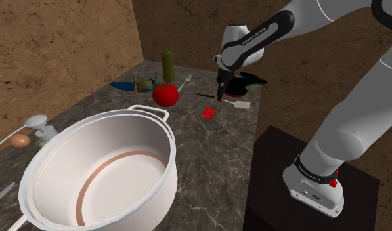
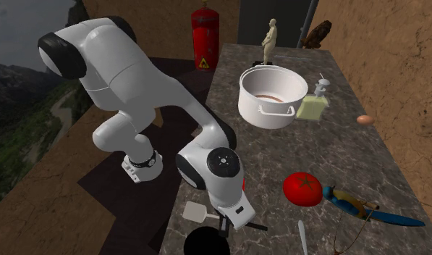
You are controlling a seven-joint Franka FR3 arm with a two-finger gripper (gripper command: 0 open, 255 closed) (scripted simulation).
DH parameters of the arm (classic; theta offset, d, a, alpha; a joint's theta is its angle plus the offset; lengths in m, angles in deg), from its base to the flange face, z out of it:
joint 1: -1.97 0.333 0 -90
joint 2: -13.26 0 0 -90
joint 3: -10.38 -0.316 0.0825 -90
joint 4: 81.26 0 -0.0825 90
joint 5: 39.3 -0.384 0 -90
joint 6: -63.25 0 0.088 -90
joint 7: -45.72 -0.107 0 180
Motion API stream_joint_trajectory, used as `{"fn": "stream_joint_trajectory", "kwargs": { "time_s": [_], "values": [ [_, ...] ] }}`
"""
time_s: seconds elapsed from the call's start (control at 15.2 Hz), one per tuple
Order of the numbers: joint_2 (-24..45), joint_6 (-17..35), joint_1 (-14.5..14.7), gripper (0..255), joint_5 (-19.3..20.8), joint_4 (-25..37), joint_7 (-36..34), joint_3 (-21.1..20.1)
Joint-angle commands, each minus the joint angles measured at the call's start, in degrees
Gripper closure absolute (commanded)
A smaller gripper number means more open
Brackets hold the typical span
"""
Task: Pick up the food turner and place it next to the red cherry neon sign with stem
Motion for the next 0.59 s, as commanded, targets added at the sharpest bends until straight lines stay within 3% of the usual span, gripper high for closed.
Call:
{"fn": "stream_joint_trajectory", "kwargs": {
  "time_s": [0.0, 0.13, 0.4, 0.53],
  "values": [
    [0.0, 0.0, 0.0, 0, 0.0, 0.0, 0.0, 0.0],
    [0.0, 0.0, 0.0, 0, 0.0, 0.0, 0.0, 0.0],
    [-4.8, -7.6, -0.2, 0, 0.7, 2.9, -0.5, 0.0],
    [-4.8, -7.6, -0.2, 0, 0.7, 2.9, -0.5, 0.0]
  ]
}}
